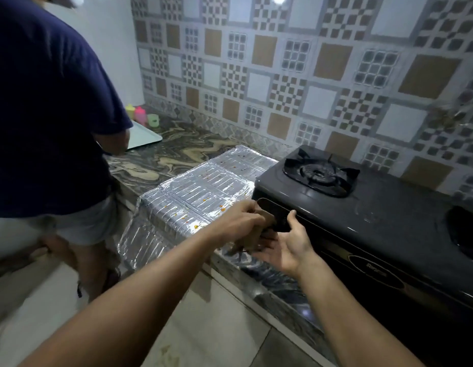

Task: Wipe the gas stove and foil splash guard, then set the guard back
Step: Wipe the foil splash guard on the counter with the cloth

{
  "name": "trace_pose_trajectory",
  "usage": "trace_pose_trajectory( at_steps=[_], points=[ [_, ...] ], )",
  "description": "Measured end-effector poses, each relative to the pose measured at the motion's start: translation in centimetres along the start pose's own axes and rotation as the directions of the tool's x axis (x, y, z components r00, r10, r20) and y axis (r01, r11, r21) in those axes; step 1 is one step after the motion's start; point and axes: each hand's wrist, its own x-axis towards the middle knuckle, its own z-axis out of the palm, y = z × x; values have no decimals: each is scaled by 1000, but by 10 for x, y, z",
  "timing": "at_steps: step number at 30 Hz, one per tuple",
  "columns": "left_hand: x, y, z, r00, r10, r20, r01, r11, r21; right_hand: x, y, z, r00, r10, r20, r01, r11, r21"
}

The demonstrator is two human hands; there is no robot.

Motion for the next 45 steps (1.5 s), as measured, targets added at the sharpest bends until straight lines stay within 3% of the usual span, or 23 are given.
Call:
trace_pose_trajectory(
  at_steps=[3,6,8,12,16,17,19,21,25,29,33,38,42,45],
  points=[
    [-11,-20,-18,994,-15,105,9,998,58,21,6,27,991,32,133,-42,997,70],
    [-17,-50,-48,976,-34,-214,14,995,-95,45,17,52,999,13,36,-10,997,-73],
    [-18,-80,-73,895,-171,-413,68,965,-252,64,22,60,999,-36,-24,34,996,-78],
    [-17,-169,-118,680,-491,-544,263,856,-444,87,20,72,991,-117,-65,109,987,-116],
    [-23,-248,-131,456,-730,-508,439,682,-586,112,18,91,966,-212,-145,150,925,-350],
    [-27,-255,-129,408,-774,-484,455,632,-628,120,15,93,952,-261,-162,168,883,-437],
    [-33,-270,-127,375,-840,-392,452,535,-713,133,11,100,917,-371,-143,192,729,-657],
    [-35,-282,-125,382,-873,-304,443,461,-769,144,9,110,875,-480,-66,228,528,-818],
    [-38,-298,-122,456,-879,-139,389,337,-857,166,10,128,793,-607,45,301,328,-896],
    [-50,-314,-129,454,-883,-121,215,240,-947,176,19,145,816,-550,177,276,101,-956],
    [-73,-313,-145,588,-799,-125,70,203,-977,178,43,157,868,-430,249,274,-4,-962],
    [-82,-298,-160,755,-645,-117,-33,141,-989,167,72,171,909,-325,260,295,64,-953],
    [-82,-282,-170,824,-559,-93,-64,72,-995,164,97,170,890,-326,320,286,-148,-947],
    [-81,-277,-174,845,-528,-86,-69,51,-996,154,118,170,856,-265,443,380,-259,-888]
  ],
)
